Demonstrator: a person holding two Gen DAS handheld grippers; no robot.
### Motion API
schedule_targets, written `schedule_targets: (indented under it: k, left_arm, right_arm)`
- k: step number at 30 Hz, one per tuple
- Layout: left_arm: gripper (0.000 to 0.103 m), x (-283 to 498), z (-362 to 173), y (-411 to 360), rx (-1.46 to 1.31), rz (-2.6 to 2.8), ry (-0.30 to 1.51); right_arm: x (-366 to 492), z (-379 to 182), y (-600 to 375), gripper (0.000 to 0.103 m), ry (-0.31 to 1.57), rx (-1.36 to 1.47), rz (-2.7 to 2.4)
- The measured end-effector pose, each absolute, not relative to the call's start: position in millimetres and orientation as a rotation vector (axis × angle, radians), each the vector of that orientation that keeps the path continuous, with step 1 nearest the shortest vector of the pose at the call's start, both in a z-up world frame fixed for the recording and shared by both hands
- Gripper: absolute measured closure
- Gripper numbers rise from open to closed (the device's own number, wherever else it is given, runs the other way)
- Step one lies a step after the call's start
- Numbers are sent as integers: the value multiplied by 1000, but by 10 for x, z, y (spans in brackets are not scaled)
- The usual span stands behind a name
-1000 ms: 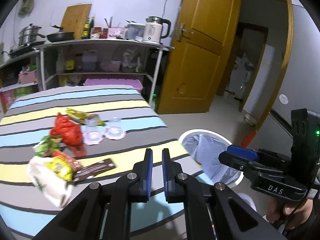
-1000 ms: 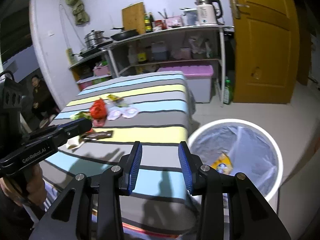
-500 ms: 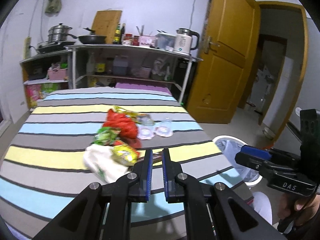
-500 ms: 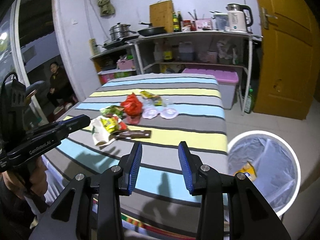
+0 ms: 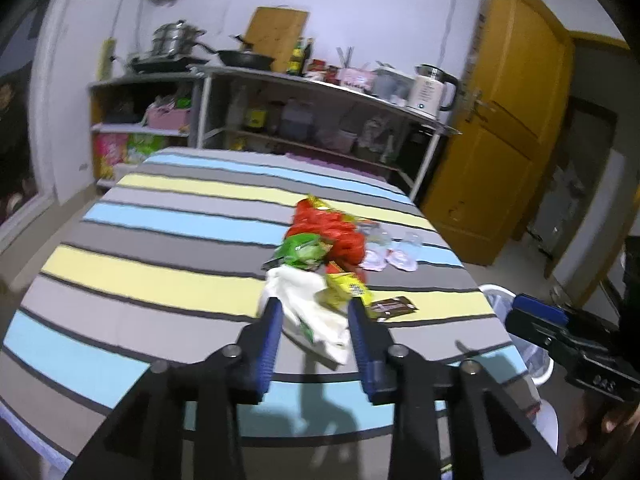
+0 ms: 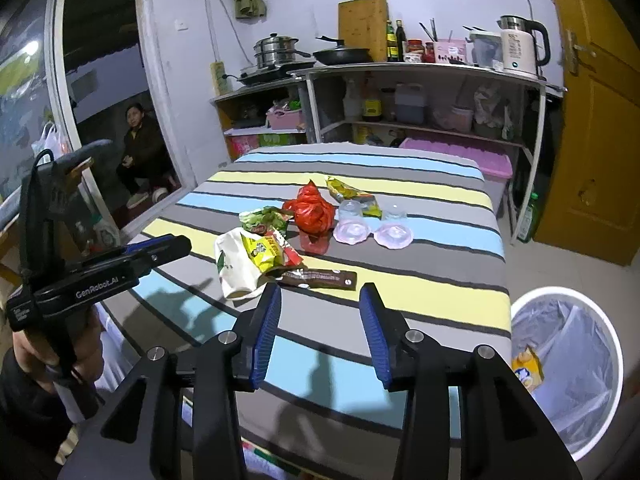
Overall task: Collect trash
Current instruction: 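Move both tools back to the table and reach the left tool toward the white plastic bag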
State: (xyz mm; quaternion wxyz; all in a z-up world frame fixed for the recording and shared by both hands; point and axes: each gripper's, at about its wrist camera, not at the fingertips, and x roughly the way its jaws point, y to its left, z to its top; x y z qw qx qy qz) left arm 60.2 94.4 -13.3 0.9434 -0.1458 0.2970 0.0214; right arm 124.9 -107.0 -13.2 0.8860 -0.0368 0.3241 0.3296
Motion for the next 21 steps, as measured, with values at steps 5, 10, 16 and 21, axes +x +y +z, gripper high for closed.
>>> schedule_targets:
  k: [5, 10, 16, 21]
  left_arm:
    - [68, 683, -266, 978, -300, 60, 633]
    - [68, 785, -374, 1011, -319, 74, 660]
    - [68, 940, -499, 970, -344, 88, 706]
    - [68, 1061, -583, 959, -366, 97, 735]
  right_arm:
    - [1302, -169, -997, 61, 684, -94, 692]
    - [1360, -186, -946, 61, 685, -98, 703]
    - [1425, -243, -894, 61, 697, -99, 711]
    - [1468, -282, -882, 61, 708, -98, 712]
